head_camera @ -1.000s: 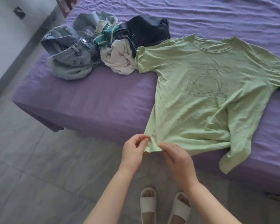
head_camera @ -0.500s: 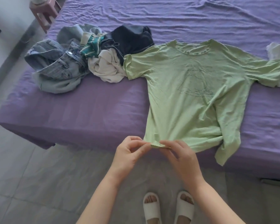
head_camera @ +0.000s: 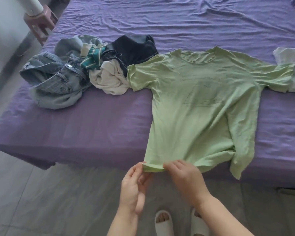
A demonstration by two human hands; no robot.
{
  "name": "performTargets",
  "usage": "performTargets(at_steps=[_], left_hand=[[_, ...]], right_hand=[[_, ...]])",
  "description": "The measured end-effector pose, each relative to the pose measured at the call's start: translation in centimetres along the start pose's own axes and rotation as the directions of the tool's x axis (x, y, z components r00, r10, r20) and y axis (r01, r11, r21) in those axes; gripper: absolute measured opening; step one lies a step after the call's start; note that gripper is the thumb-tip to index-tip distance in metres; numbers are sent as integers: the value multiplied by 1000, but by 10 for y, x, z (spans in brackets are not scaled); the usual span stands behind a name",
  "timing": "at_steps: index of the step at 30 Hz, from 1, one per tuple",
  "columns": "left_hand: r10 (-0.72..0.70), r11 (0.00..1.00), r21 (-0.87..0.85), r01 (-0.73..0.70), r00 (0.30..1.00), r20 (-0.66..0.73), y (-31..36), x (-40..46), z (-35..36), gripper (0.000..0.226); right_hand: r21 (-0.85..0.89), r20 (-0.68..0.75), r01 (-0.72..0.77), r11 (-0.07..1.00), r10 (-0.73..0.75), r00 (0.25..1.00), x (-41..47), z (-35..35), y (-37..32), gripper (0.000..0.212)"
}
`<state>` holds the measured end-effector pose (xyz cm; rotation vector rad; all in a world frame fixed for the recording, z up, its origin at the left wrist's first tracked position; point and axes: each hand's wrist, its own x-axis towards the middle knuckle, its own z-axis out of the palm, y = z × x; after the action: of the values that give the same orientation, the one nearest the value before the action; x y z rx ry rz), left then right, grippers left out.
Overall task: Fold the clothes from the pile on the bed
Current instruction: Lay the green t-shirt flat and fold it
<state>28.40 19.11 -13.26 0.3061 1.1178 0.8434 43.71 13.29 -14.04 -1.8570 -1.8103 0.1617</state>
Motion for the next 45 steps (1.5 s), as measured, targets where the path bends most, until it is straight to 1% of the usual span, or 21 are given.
performTargets(at_steps=[1,3,6,9,12,15,17,18,20,22,26,29,31,33,35,37,38,39,41,43,45], left_hand=[[-12,999,38,14,999,-35,-2,2,-2,16],[-17,997,75,24,995,-97,-5,7,-6,10],[-45,982,173,78,981,-188,-8,17,-10,16],[32,927,371,65,968,-249,-14,29,-12,22],[116,842,537,52,955,-274,-19,42,-17,10],[211,764,644,50,923,-321,-24,51,-30,13],[262,730,682,37,907,-330,-25,53,-39,15],[290,688,725,35,903,-318,-25,53,-41,13],[342,538,841,46,900,-269,-27,54,-38,11],[389,423,906,19,899,-201,-31,53,-24,15],[368,329,937,-119,930,-11,-55,48,26,18],[263,291,930,-226,953,149,-87,38,71,17],[173,280,925,-258,961,215,-112,32,97,18],[105,264,928,-264,964,244,-136,30,119,20],[65,284,926,-247,969,239,-157,29,138,22],[31,300,926,-228,973,229,-174,27,153,24],[18,295,928,-229,972,234,-181,25,160,24],[9,280,930,-239,969,246,-187,23,165,24],[-1,227,934,-277,959,285,-197,18,174,25],[27,146,930,-336,942,336,-204,14,181,27],[85,11,919,-394,916,392,-210,12,187,28]], right_hand=[[-22,59,-3,1000,4,998,-1,4,1,25],[-23,108,-6,1000,9,994,-4,14,2,29],[59,188,-53,997,41,981,-5,27,1,37],[97,223,-97,990,74,972,-7,41,-2,39],[107,247,-129,986,100,964,-10,50,0,31],[97,390,-138,986,90,916,-18,60,9,42],[105,436,-236,966,169,884,-24,63,19,43],[104,416,-280,954,214,884,-26,61,23,41],[118,332,-317,941,263,906,-29,50,33,36],[134,269,-347,928,303,914,-33,35,45,31],[78,176,-497,864,479,860,-45,-3,88,29],[-14,64,-653,757,653,755,-61,-30,125,28],[-29,2,-774,633,774,633,-71,-41,147,32],[17,-28,-861,508,861,507,-76,-47,167,41],[77,9,-908,413,910,415,-78,-48,181,51],[94,106,-944,317,939,326,-80,-49,192,50],[104,146,-947,304,937,317,-82,-51,195,42],[143,161,-937,318,927,339,-85,-55,197,33],[300,117,-878,374,899,422,-94,-69,199,15],[420,28,-806,418,881,472,-105,-90,202,16],[479,-43,-769,424,886,461,-116,-112,211,20]])
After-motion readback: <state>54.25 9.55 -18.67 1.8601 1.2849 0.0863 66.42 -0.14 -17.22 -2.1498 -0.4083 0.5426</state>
